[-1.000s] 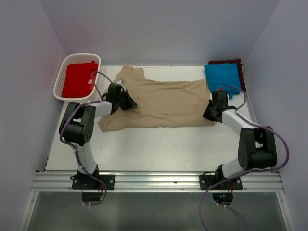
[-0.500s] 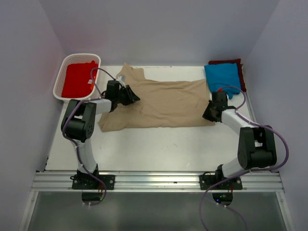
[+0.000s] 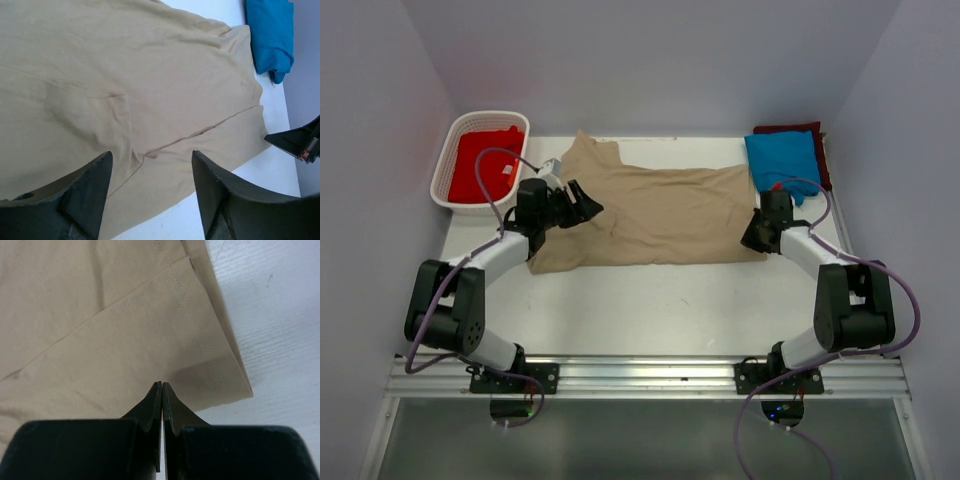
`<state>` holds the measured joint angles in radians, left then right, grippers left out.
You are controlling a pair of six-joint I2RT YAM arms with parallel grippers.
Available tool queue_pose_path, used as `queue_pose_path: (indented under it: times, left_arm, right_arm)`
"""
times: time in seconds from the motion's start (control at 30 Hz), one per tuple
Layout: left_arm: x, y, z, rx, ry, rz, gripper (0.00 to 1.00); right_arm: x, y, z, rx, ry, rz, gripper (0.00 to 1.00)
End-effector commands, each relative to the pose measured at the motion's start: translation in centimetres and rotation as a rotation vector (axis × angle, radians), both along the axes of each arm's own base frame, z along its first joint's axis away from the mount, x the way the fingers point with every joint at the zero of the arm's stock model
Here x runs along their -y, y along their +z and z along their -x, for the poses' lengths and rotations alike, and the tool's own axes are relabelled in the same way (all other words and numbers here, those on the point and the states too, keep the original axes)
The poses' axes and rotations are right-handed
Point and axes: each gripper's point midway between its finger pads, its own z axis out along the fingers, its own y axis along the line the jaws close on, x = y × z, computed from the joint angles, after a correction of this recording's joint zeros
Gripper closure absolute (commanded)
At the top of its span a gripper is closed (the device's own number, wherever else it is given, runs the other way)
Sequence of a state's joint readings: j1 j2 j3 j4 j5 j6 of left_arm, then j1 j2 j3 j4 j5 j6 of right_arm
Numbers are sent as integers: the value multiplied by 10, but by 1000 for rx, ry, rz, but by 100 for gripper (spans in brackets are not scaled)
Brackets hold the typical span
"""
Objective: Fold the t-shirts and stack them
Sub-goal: Fold the flattened tshirt in 1/3 of the way
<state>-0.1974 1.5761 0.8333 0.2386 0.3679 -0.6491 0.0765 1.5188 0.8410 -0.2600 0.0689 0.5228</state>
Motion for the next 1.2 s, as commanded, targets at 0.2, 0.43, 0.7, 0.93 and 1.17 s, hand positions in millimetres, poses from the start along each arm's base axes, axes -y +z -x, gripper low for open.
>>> queue_pose_path:
  times: [0.2,0.43,0.7,0.93,1.17]
  left_arm:
    - [-39,-55,61,-154,107,-130,89]
    - [-53,-97,69,-279,156,-211,100]
    - [-76,-118,100,-443,231,-317,100]
    - [-93,-141,153,-670,263,-397,100]
    - [-80,-161,200,-838,161,-358,100]
  right_arm:
    - [7,-7,-7,3,-15,35,100]
    - [8,-16,-3,-20,-14,44,100]
    - [18,-26,21,-111,-32,95,100]
    - [22,-38,52,-221,-52,106,100]
    - [17,-41,69,-304,-42,81,100]
